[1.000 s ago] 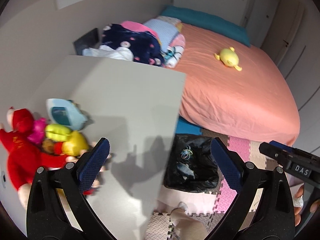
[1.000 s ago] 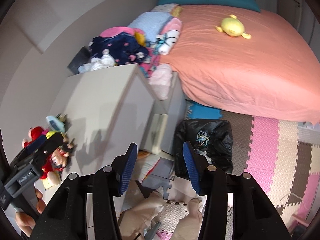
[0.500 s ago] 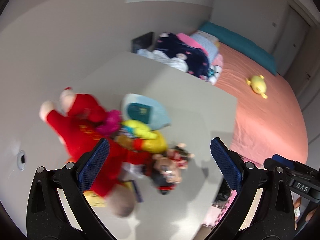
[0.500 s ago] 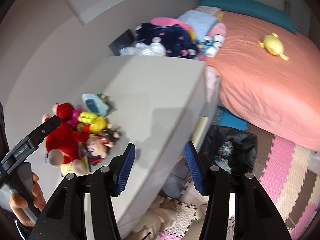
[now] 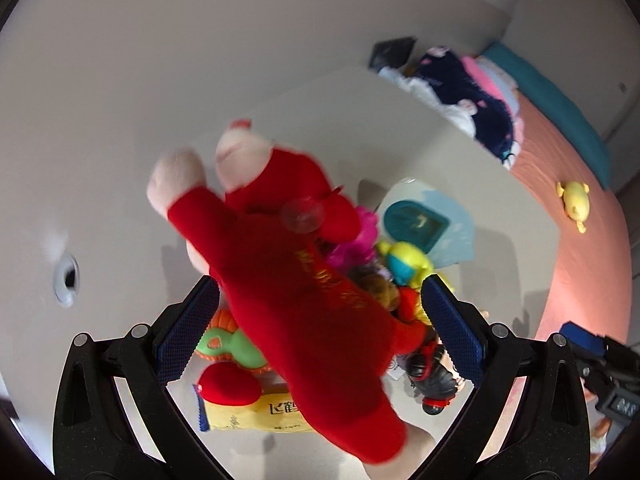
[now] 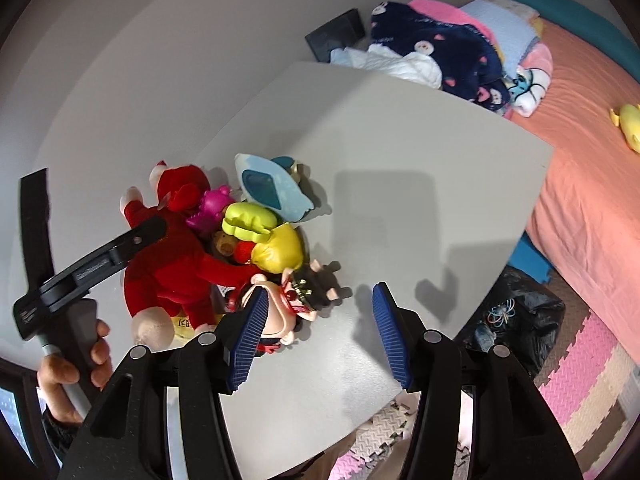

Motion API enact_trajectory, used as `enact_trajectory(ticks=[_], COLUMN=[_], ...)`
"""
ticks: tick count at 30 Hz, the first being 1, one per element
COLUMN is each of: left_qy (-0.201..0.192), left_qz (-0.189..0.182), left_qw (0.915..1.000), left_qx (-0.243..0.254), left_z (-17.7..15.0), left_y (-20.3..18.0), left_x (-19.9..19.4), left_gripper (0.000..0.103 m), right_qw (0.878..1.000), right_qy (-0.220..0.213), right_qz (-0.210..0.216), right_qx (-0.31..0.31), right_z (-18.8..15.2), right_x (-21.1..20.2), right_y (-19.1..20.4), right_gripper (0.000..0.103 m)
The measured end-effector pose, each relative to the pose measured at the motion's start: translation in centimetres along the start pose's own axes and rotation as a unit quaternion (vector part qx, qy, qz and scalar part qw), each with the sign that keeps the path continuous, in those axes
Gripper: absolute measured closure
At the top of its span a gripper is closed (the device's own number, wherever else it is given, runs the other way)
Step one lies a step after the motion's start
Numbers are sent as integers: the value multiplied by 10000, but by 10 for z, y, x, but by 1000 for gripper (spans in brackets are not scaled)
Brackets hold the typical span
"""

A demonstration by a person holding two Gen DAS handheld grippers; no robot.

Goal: Collect trash
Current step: 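Grasp the red plush monkey with the left tool while the right tool grasps the small doll figure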

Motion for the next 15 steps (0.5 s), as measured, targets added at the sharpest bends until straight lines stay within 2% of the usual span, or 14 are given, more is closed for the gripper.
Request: enact_trajectory(ticks=[4,7,12,13,15], left_qy=[409,510,748,789,948], left_qz=[75,223,265,257,3], left_qw=[9989,9981,9957,9952,9929], left_qx=[-236,-263,-484,-521,-725], left_z=[1,0,1,-1,-6], left_y=[6,9,29,33,41], left_x=[21,28,40,42,46], left_gripper=[5,5,5,5,6], right_qw=[9997,9993,9978,9972,9958], right_qy=[233,356,507,556,658], right_qz=[81,130,374,441,538], right_qx=[2,26,213,252,329], right_z=[3,5,3,1,-3], right_x=[0,0,5,9,16], right_y=[8,13,23,26,31], right_gripper=[47,47,47,47,47])
Point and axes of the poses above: each gripper's, at about its wrist camera, not at the fingertips, and x roughly the way its jaws point, y to its left, z to its top, the point moved 6 cm from there along x, roughly the way its jaws point, and after that the axes turned 14 degrees about -x, right-handed, at the moved point
